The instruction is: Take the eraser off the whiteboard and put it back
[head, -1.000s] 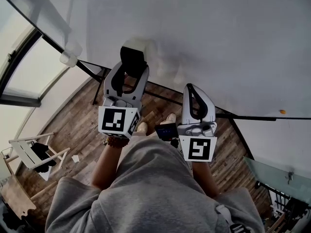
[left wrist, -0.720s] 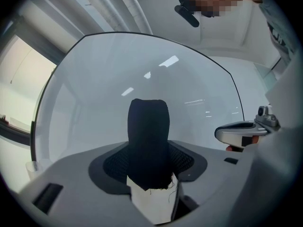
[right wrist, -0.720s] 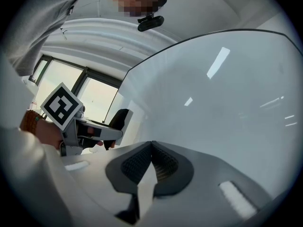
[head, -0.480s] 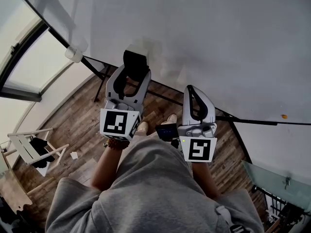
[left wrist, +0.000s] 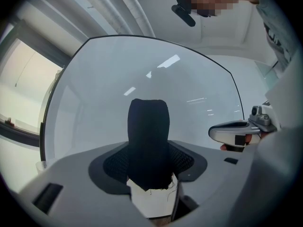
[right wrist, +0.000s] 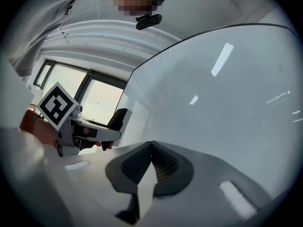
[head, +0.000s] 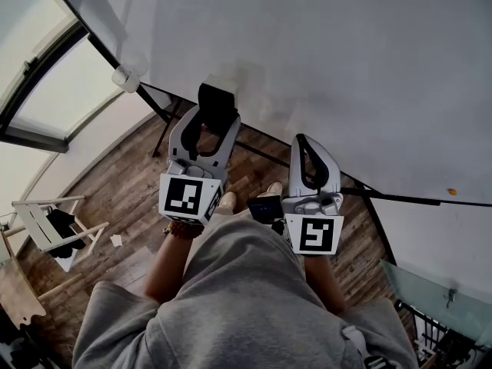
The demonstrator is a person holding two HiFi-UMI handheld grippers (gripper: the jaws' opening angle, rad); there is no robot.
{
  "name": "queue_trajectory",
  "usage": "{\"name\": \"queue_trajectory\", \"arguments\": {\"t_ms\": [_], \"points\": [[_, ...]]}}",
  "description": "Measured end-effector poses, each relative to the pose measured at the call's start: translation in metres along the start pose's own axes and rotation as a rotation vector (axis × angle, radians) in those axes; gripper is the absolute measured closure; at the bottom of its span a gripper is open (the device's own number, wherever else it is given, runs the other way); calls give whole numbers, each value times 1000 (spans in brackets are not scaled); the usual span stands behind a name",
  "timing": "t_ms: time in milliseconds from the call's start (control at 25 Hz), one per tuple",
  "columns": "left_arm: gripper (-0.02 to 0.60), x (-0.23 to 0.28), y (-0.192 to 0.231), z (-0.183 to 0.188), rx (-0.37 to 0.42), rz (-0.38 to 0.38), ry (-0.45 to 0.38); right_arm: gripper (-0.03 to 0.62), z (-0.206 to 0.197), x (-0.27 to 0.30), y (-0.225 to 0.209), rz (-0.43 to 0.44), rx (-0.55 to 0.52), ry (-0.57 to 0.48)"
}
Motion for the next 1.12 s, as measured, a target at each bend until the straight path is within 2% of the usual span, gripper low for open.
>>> {"name": "queue_trajectory", "arguments": {"t_ms": [1120], "points": [[344,-66,2,-4,24,18,1,582,14,-13,39,66,5,-31]]}}
Point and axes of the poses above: the fingertips, and each gripper's own axes: x forward along the fingers, y to its left, z out of its top, the point moved 8 cm from there along -x, backward along the fingers, and after that the axes turned 4 degrees about -x, right-handed, at the moved point
